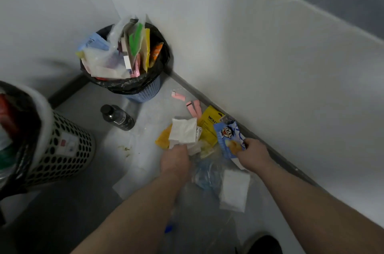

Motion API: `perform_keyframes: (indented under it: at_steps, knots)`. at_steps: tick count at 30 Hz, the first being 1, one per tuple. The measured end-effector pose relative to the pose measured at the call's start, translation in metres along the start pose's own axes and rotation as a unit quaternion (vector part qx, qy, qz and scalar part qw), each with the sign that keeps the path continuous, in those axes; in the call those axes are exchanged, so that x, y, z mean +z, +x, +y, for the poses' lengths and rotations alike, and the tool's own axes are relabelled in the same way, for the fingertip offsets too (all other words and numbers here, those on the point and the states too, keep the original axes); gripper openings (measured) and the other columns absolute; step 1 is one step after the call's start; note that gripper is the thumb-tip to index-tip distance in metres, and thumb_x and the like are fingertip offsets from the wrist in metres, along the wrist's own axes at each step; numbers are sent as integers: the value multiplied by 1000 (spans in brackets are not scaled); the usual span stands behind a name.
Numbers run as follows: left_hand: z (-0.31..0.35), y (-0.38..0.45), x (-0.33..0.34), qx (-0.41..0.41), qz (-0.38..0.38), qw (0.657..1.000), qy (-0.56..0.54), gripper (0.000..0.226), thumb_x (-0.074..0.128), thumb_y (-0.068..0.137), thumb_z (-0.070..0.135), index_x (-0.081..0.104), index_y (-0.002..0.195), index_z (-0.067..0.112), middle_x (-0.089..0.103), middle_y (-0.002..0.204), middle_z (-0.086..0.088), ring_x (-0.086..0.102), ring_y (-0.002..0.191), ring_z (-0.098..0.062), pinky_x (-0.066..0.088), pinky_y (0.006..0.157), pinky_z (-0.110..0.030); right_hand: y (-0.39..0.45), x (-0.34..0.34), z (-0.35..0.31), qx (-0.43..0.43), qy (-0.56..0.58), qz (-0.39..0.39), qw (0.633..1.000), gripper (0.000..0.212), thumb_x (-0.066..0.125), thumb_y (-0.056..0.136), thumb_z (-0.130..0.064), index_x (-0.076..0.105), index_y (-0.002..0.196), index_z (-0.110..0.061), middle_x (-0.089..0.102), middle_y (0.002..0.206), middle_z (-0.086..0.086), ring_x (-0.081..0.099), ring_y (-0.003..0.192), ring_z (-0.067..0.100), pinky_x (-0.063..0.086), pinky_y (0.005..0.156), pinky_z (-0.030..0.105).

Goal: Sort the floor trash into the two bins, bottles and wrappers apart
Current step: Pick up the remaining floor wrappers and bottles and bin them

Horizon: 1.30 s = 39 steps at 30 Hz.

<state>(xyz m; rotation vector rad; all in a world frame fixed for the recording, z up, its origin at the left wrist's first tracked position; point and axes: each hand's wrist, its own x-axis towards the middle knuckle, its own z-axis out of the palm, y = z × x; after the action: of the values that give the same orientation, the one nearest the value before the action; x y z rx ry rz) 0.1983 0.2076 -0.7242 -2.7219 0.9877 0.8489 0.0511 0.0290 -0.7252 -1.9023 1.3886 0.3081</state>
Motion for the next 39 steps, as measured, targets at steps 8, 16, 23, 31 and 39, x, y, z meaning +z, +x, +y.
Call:
perform_keyframes:
  at_steps: [8, 16, 23, 31, 39]
  knots:
    - [-20, -106, -145, 21, 60, 998, 3, 28, 54, 93, 13, 65, 118, 16, 66, 116, -6, 66, 105, -26, 55, 85, -35, -114, -96, -54, -48, -56, -20, 997, 31, 66, 84, -44, 64, 77, -14, 65, 73, 6, 66, 75, 27, 41, 53, 28]
    - [-57, -248, -224, 39, 119, 980, -153, 27, 50, 87, 9, 60, 110, 17, 66, 109, -5, 65, 105, -27, 55, 87, -36, -256, -116, -81, -78, 115, 33, 990, 48, 83, 58, -52, 66, 94, -26, 73, 82, -4, 73, 74, 21, 61, 73, 43]
    - [-75, -298, -229, 38, 155, 939, -303, 27, 50, 76, 15, 66, 98, 18, 72, 97, -2, 67, 93, -27, 56, 81, -37, -339, -122, -116, -98, 297, 126, 941, 41, 76, 57, -45, 58, 90, -28, 72, 85, -3, 72, 73, 22, 61, 72, 48]
    - [-94, -263, -247, -40, 195, 888, -414, 26, 50, 80, 11, 67, 98, 20, 70, 93, 0, 66, 88, -27, 59, 77, -41, -302, -119, -140, -85, 344, 89, 931, 53, 75, 51, -36, 56, 100, -27, 75, 93, 0, 73, 80, 23, 60, 80, 53]
    - [-135, -156, -329, -32, 290, 828, -479, 22, 55, 86, 8, 67, 101, 19, 70, 88, 6, 65, 83, -13, 51, 65, -25, -229, -104, -198, -78, 408, 79, 906, 38, 79, 74, -17, 59, 107, -16, 74, 84, -8, 74, 69, 23, 61, 76, 51]
